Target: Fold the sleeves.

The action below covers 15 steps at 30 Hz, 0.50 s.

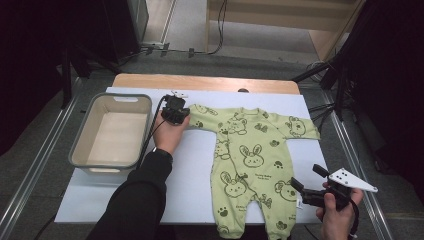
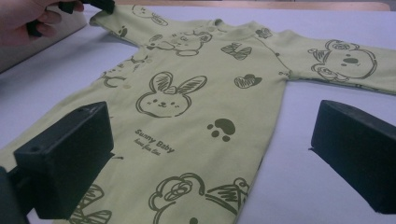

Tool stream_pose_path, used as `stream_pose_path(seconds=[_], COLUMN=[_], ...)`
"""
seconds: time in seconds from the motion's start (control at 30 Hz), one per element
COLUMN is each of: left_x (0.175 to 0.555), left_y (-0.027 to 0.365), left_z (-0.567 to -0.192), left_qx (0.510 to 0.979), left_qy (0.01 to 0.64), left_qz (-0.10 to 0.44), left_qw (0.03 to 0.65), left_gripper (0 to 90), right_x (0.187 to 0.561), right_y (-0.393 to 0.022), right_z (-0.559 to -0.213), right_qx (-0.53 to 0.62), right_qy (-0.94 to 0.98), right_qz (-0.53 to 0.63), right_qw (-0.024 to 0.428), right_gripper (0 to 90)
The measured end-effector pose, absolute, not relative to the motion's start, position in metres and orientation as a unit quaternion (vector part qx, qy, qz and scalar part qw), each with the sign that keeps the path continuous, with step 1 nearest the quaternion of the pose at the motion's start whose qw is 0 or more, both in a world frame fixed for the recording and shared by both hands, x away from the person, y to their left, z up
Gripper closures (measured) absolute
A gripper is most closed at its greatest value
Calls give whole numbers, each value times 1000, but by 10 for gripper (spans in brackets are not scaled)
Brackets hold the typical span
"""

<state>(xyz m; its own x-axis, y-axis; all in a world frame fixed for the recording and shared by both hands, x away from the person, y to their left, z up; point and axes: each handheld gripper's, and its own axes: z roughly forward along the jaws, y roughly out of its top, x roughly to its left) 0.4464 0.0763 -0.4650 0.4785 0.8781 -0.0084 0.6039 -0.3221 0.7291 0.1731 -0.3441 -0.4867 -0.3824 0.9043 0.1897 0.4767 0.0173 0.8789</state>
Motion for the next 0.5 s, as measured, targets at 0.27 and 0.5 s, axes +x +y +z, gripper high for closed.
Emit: stream_pose_path(seconds=[0.27,0.5], left_x=[432,413], left_y=[67,54], left_z=[-455,-451], left_qx=[796,803], left_qy=[426,384], left_qz=[196,183], left_qw=[383,417], left_gripper=[896,895], right_x=[173,173], right_y=[-342,-342], right_z=[-487,-486], right_qx=[509,509], right_qy=[679,678], right_qz=[481,482], right_qw=[221,222], right_gripper=[0,0])
